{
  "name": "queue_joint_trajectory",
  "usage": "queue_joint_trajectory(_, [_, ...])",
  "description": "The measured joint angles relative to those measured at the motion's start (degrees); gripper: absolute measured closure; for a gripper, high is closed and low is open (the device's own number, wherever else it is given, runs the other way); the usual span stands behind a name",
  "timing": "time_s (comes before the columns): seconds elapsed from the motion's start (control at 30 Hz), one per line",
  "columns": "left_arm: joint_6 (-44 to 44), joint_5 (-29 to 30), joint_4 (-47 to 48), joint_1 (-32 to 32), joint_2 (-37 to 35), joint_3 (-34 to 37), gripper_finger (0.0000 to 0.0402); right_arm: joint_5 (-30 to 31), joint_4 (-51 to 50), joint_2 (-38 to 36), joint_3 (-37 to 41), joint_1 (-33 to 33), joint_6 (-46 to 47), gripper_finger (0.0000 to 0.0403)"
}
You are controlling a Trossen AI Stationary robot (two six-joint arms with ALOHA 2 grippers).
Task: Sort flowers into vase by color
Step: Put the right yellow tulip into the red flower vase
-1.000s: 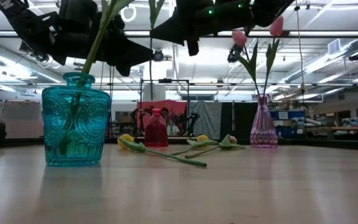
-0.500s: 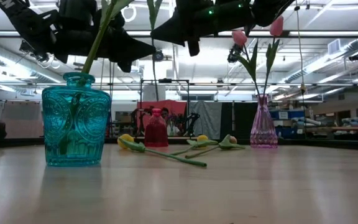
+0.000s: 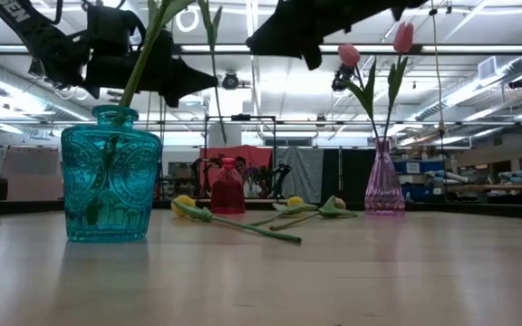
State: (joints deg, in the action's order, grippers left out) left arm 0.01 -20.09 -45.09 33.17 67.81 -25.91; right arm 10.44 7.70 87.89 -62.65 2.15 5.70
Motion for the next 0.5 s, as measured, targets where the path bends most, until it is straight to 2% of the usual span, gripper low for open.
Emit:
queue_joint_trajectory(0.23, [2.32,-0.14,-1.96,4.24,2.11,-0.76,0.0401,7.88,1.57,-2.07,3.26,-4.28,-0.83,0.0296])
queue_joint_trajectory(0.5, [2.73,-0.73,-6.04,7.40,10.46,-3.79,0.0401,7.93,1.53,-1.74,3.34,-5.42,-1.00,0.0296])
